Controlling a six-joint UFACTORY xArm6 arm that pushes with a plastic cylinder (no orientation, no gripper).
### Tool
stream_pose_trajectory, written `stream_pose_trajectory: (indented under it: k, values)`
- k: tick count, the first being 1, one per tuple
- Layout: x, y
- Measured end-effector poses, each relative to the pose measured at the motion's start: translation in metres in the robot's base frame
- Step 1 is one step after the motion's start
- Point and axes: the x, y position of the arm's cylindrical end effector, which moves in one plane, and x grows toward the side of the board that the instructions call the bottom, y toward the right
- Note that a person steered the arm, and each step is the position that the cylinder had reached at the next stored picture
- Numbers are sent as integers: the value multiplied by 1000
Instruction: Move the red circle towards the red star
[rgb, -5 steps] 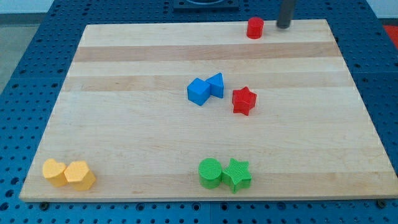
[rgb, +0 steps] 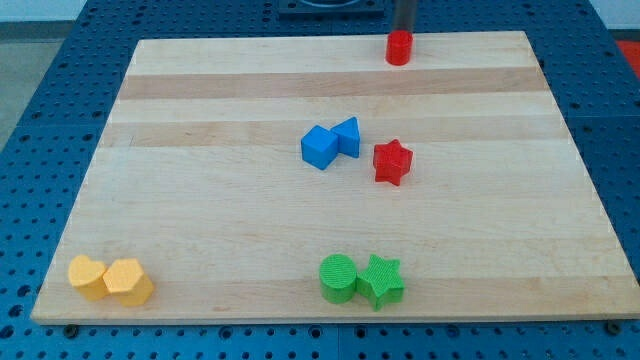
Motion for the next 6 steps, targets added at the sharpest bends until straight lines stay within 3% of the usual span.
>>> stream_pose_trajectory:
  k: [1,3,4,5,6]
  values:
    - [44,-3]
    - [34,11]
    - [54,2]
    - [107,3]
    - [117,8]
